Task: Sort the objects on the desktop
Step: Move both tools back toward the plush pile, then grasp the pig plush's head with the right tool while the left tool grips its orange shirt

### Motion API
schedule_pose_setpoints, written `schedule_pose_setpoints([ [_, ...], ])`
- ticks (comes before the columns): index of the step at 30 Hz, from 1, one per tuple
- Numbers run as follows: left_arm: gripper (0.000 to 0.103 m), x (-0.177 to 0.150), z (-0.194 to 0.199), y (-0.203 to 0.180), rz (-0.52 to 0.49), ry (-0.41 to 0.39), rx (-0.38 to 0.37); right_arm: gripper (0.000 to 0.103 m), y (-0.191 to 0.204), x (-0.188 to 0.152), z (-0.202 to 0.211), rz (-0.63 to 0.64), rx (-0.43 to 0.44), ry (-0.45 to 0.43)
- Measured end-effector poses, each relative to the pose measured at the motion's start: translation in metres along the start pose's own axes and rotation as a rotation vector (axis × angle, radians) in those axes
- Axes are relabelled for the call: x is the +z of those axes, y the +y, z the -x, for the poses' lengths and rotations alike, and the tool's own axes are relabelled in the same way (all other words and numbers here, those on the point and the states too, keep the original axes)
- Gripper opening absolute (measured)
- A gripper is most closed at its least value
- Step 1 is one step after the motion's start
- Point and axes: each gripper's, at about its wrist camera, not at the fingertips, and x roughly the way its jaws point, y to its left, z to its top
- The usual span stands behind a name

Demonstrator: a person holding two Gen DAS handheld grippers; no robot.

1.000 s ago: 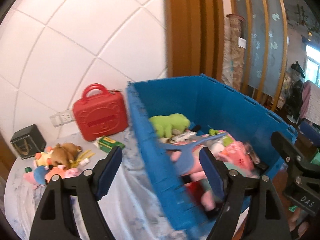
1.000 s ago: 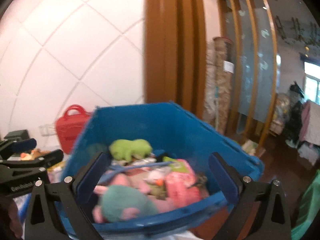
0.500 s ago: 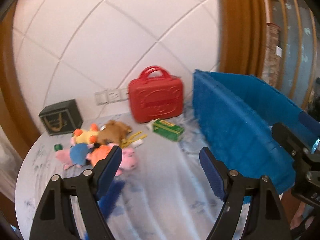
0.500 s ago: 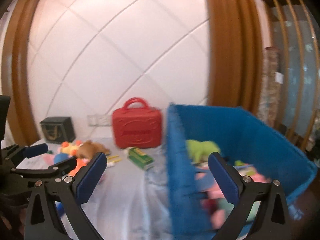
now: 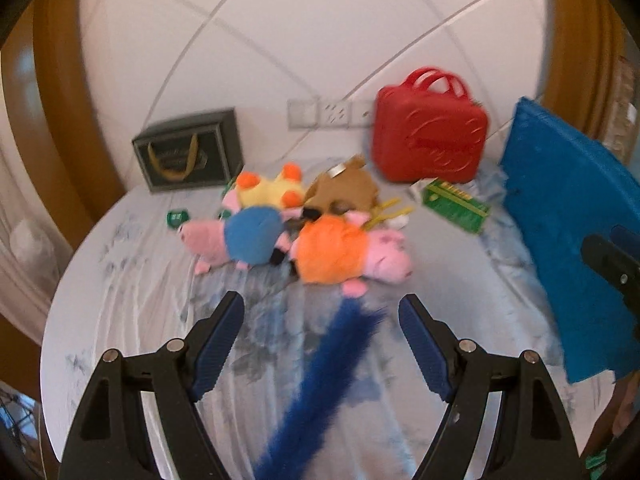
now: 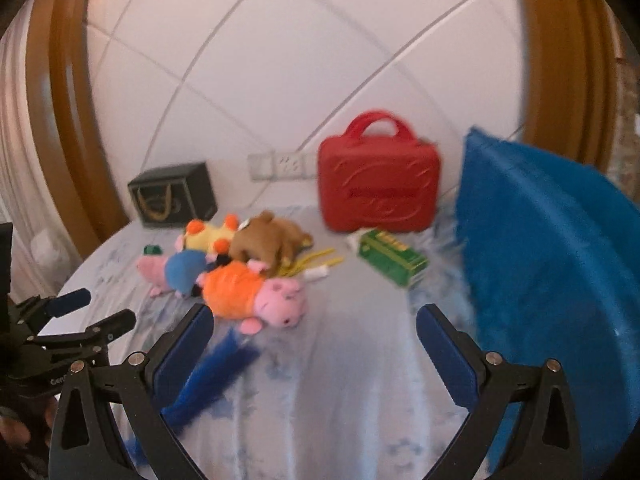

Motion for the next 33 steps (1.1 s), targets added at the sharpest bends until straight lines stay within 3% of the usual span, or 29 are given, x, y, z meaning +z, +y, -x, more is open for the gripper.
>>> schedule_pose_setpoints([
  [8, 0.080, 0.005, -0.080, 0.031, 0.020, 0.107, -0.007, 0.103, 0.015, -0.003, -0.100, -0.006, -0.018, 0.180],
  [20, 0.080, 0.017, -0.230, 0.009, -0.100, 0.285, -0.066, 0.103, 0.013, -0.014, -0.250, -0.030, -0.012, 0.409],
  [25, 0.080, 0.019, -0.261, 0.003, -0.146, 0.300, -0.090, 0.103, 0.026, -0.023, -0.289, 0.010, 0.016, 0.474],
  [33, 0.080, 0.020, -0.275, 0.003, -0.172, 0.298, -0.176, 0.103, 0.015, -0.030, -0.309, -0.032, 0.059, 0.508],
])
